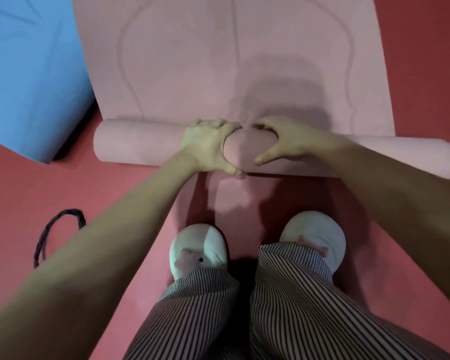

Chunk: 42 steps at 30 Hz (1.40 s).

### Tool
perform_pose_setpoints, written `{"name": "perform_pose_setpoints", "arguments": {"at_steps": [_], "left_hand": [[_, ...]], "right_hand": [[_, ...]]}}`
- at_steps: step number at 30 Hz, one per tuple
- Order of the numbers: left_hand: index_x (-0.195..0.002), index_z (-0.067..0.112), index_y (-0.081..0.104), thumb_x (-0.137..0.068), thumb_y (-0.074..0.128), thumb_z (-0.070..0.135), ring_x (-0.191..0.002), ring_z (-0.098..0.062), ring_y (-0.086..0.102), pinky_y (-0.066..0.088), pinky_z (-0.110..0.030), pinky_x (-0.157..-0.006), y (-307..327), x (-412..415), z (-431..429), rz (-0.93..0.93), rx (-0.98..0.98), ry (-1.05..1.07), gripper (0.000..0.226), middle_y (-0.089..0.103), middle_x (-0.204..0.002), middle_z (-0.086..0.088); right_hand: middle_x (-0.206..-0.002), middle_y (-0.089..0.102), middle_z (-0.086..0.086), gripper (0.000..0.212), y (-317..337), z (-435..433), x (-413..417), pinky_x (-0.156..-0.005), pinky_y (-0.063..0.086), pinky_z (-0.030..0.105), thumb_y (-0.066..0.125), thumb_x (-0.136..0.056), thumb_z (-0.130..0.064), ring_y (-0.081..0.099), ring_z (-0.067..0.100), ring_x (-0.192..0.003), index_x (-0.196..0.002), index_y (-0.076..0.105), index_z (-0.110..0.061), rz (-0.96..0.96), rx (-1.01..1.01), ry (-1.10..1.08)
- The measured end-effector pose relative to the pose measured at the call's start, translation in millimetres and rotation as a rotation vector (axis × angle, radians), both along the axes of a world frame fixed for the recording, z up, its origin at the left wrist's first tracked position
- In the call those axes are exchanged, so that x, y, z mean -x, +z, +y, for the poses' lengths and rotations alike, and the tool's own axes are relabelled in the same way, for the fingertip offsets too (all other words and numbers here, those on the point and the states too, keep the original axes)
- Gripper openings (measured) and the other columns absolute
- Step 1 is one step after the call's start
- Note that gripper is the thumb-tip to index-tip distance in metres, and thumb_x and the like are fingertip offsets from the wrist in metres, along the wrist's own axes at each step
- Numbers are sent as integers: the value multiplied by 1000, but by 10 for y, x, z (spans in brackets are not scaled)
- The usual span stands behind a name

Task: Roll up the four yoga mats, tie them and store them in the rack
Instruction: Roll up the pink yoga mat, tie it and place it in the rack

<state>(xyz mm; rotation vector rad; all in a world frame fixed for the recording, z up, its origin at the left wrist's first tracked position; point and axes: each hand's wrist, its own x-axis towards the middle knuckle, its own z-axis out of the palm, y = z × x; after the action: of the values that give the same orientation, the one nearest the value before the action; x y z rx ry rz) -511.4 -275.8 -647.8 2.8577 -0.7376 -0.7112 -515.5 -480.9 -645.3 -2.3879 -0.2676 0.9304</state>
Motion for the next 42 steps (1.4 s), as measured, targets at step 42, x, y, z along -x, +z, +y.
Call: {"name": "perform_pose_setpoints", "arguments": {"at_steps": [42], "left_hand": [[-137, 34, 46, -45, 63, 87, -109, -25, 59, 39, -35, -91, -16, 265, -17, -90, 50, -126, 108, 61, -120, -2]], "right_hand": [[-136, 36, 0, 83, -3, -58, 149, -108, 26, 38, 73, -65, -62, 36, 22, -126, -136, 41, -33, 108, 167, 133]]}}
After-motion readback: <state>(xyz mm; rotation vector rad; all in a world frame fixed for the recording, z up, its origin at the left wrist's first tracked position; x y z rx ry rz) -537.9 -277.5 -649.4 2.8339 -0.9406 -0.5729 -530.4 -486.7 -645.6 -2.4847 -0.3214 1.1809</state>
